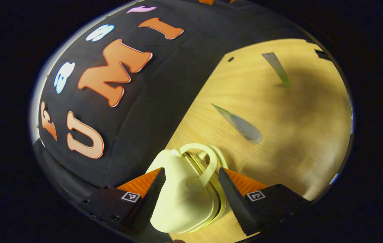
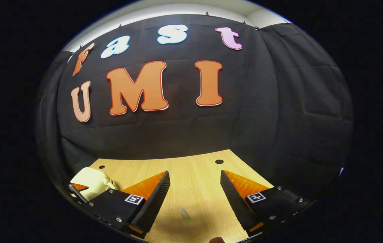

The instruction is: First open the suitcase, pack the skin care products into it, and then close the suitcase.

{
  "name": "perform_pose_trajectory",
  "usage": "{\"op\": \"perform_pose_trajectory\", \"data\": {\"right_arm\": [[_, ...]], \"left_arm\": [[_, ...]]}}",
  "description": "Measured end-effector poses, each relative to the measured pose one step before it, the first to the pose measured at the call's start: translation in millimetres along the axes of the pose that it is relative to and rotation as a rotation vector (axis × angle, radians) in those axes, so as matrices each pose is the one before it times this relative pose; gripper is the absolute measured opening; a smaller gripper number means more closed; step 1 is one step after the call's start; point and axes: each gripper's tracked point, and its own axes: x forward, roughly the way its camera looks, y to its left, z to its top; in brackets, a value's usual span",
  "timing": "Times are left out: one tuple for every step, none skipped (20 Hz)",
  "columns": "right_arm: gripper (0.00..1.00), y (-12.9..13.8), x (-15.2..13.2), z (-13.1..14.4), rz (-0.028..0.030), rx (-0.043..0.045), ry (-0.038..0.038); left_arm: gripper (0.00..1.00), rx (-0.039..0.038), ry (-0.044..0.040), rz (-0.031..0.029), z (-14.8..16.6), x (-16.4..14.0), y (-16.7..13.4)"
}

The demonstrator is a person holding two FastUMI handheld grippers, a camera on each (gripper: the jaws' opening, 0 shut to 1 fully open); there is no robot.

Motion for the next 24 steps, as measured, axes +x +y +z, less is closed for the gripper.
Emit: {"op": "perform_pose_trajectory", "data": {"right_arm": [[0.95,-4.49,0.57,-1.75,-0.01164,0.00092,0.00534],[0.95,-4.39,0.14,-1.8,-0.0114,0.00138,0.0069],[0.95,-5.17,0.57,-2.72,-0.0089,0.00332,0.00843],[0.95,-3.6,0.88,-1.77,-0.00845,0.00492,0.00711],[0.95,-3.61,0.56,-1.32,-0.00838,0.00526,0.00596],[0.95,-2.97,2.06,-0.95,-0.00892,0.00435,0.00598],[0.95,-1.04,1.54,-1.14,-0.00839,0.00373,0.00511],[0.95,-3.63,0.83,-1.8,-0.00706,0.00419,0.00606],[0.95,-2.61,0.69,-1.59,-0.00583,0.00424,0.00453],[0.95,-0.83,1.06,0.44,-0.00581,0.00408,0.00314],[0.95,-1.55,1.36,-0.04,-0.00464,0.00405,0.00274],[0.95,-1.38,1.15,0.52,-0.00345,0.00323,-0.00018],[0.95,-1.3,0.14,0.67,-0.00298,0.00326,-0.00185],[0.95,-0.42,0.74,2.1,-0.0031,0.00292,-0.00309],[0.95,-0.7,0.0,2.17,-0.00434,0.00305,-0.00817],[0.95,-0.21,0.87,2.51,-0.0008,0.00232,-0.00702],[0.95,0.32,0.23,0.84,0.00082,0.00282,-0.00287],[0.95,1.32,0.7,0.4,0.00307,0.00375,0.00079],[0.95,1.56,-0.59,-0.25,0.00456,0.0047,0.00215],[0.95,0.81,0.38,-0.2,0.00254,0.00452,-0.00027],[0.95,0.45,0.21,-0.46,0.0024,0.00261,-0.00055],[0.95,-0.23,0.16,-0.88,-0.0023,0.00245,0.00178],[0.95,1.32,-0.32,-0.65,-0.00032,0.00302,0.00162],[0.95,3.65,-0.46,-0.67,0.01007,0.00216,0.0057]], "left_arm": [[0.98,0.03533,0.0115,-0.01167,-1.78,7.87,-4.59],[0.98,0.02258,0.00793,-0.00637,-2.14,4.16,-3.26],[0.98,0.01911,0.00699,-0.01264,0.11,4.89,-3.46],[0.98,0.01669,0.00805,-0.00736,-1.21,4.0,-1.33],[0.98,0.00877,0.00738,-0.0045,0.46,3.56,-0.73],[0.98,0.00584,0.0044,-0.00092,0.65,4.14,-0.34],[0.97,0.00999,0.00692,0.00405,1.25,4.26,2.01],[0.98,0.00928,0.00352,0.00425,0.25,5.34,2.04],[0.97,0.00828,0.00458,-0.00164,0.19,4.44,0.68],[0.98,0.00706,0.00661,-0.00854,-0.15,4.68,0.12],[0.98,0.00723,0.00893,-0.01226,-0.86,4.14,-1.54],[0.96,0.00021,0.01495,-0.03484,-2.98,5.48,-7.55],[0.93,-0.00785,0.01544,-0.0387,-2.6,4.09,-7.67],[0.66,-0.00354,0.01967,-0.01208,-1.52,4.12,-4.0],[0.38,0.01217,-0.00934,-0.01961,5.02,6.49,-3.32],[0.29,0.01202,0.0279,0.00424,-1.56,-3.12,-0.05],[0.2,0.01408,0.00566,-0.01238,0.59,0.34,-1.9],[0.2,0.01111,-0.00974,0.00202,5.52,-3.45,3.65],[0.11,0.00869,0.0115,-0.00973,-0.63,-0.5,-0.85],[0.11,-0.00956,-0.00817,-0.01679,0.4,2.02,-0.56],[0.07,-0.04248,0.00268,-0.01923,0.54,-3.42,1.19],[0.07,-0.06983,-0.00367,-0.02418,2.27,-4.2,1.72],[0.07,-0.08384,-0.00631,-0.02328,3.62,-2.08,1.01],[0.07,-0.07505,-0.00782,-0.0211,3.23,-2.12,0.9]]}}
